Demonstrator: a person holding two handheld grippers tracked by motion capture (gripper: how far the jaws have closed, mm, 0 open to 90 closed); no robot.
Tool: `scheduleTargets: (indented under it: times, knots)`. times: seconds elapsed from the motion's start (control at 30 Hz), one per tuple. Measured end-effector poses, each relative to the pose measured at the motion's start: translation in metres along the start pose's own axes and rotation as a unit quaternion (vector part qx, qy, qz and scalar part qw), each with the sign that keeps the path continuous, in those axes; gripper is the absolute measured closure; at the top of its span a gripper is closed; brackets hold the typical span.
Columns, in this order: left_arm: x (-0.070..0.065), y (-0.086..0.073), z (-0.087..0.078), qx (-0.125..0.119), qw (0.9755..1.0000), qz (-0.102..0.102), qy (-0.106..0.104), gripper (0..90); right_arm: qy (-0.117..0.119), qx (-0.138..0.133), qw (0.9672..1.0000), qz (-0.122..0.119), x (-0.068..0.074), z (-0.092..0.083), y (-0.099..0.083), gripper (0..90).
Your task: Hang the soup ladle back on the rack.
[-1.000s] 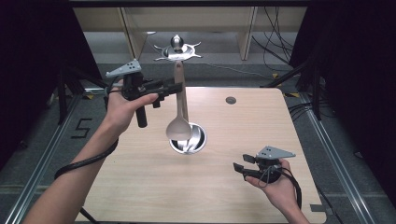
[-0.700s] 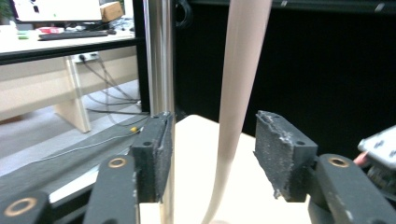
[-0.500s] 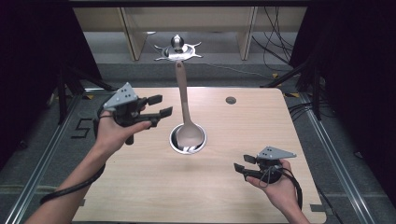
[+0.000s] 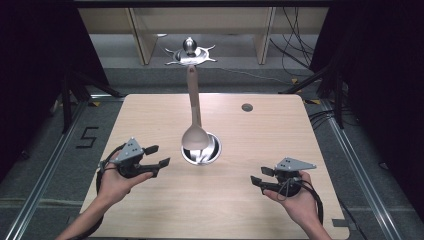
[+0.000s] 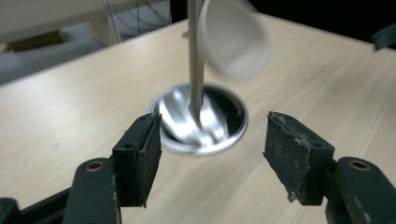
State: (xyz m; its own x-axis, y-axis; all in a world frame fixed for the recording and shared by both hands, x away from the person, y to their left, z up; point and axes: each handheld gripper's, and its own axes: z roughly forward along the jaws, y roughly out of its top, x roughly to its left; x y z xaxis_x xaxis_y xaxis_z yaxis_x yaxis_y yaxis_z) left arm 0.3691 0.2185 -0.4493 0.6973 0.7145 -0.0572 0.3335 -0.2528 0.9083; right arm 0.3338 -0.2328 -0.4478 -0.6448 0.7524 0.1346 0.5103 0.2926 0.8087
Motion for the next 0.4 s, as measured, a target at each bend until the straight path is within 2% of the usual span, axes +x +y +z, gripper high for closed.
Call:
scheduleTargets:
  times: [0.07, 0.1, 0.17, 0.2, 0.23, 0.27, 0.3, 0.33, 0.4]
  knots:
    - [0.003, -0.015, -0.001, 0.0, 0.9998, -0.02, 0.007, 36.6, 0.0, 0.0, 1.0, 0.001, 0.0, 0.0, 0.0, 45.0]
    - [0.005, -0.02, -0.002, 0.011, 0.9996, -0.022, 0.011, 36.7, 0.011, -0.004, 0.9998, 0.019, 0.002, 0.002, -0.002, 45.0]
    - [0.006, -0.025, -0.004, 0.015, 0.9993, -0.031, 0.016, 36.8, 0.01, -0.002, 0.9997, 0.024, 0.002, 0.002, -0.003, 45.0]
    - [0.007, -0.026, -0.005, 0.018, 0.9992, -0.03, 0.019, 36.9, 0.008, -0.003, 0.9999, 0.014, 0.001, 0.002, -0.003, 45.0]
    - [0.009, -0.026, -0.006, 0.016, 0.9994, -0.025, 0.019, 37.0, 0.009, -0.003, 0.9998, 0.016, 0.001, 0.002, -0.004, 45.0]
    - [0.009, -0.026, -0.006, 0.016, 0.9992, -0.033, 0.018, 37.0, 0.001, 0.008, 0.9998, 0.021, 0.001, 0.0, -0.004, 45.1]
    - [0.009, -0.026, -0.006, 0.014, 0.9992, -0.031, 0.019, 37.1, 0.0, 0.005, 1.0, 0.008, -0.001, 0.0, -0.005, 45.0]
    - [0.009, -0.025, -0.006, 0.014, 0.9991, -0.032, 0.023, 37.2, -0.003, 0.007, 0.9998, 0.018, 0.0, -0.001, -0.006, 45.0]
    - [0.009, -0.023, -0.007, 0.011, 0.9994, -0.028, 0.017, 37.3, -0.005, 0.004, 0.9999, 0.012, -0.004, -0.001, -0.008, 45.0]
